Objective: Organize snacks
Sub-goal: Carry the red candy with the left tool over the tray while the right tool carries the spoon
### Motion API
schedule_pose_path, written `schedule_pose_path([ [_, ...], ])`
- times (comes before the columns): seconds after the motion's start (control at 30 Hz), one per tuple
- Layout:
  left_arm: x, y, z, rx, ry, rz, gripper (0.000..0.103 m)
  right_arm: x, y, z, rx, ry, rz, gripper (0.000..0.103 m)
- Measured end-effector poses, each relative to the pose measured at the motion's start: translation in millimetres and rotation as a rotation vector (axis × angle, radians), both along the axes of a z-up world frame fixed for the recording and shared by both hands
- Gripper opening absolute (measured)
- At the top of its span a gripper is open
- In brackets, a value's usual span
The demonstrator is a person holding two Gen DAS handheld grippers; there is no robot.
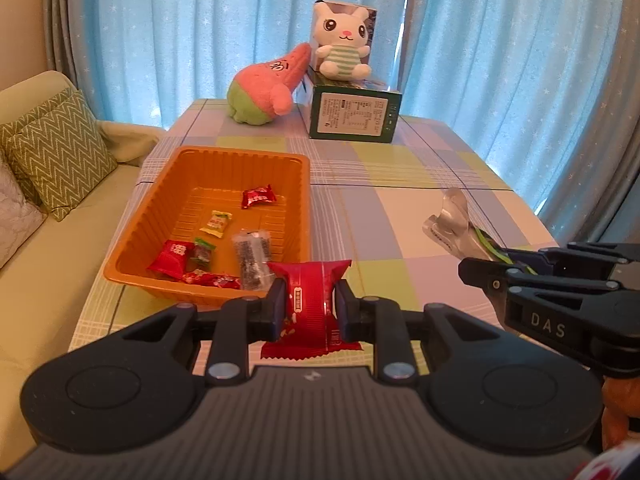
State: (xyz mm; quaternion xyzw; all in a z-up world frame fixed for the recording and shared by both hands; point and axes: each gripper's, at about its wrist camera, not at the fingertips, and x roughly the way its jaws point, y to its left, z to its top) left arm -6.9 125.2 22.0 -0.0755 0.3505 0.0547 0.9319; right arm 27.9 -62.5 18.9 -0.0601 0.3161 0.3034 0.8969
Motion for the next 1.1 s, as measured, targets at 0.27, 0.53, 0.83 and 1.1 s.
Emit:
schedule_pose_path([
  [0.27, -6, 20, 0, 0.000, 0.001, 0.033, 0.023, 0, 20, 0, 0.005, 0.002, 0.037, 0.022],
  [0.53, -6, 43, -1, 0.001, 0.009, 0.071, 0.023, 6, 40, -5, 0.009, 0.012, 0.069, 0.022],
  [0.83, 4, 67, -2, 0.007, 0.018, 0.090, 0.023, 17, 68, -9, 0.019, 0.026, 0.103, 0.022],
  [1.1, 16, 82, -7, 0.007, 0.028, 0.088, 0.023, 31, 90, -13, 0.024, 0.040, 0.118, 0.022],
])
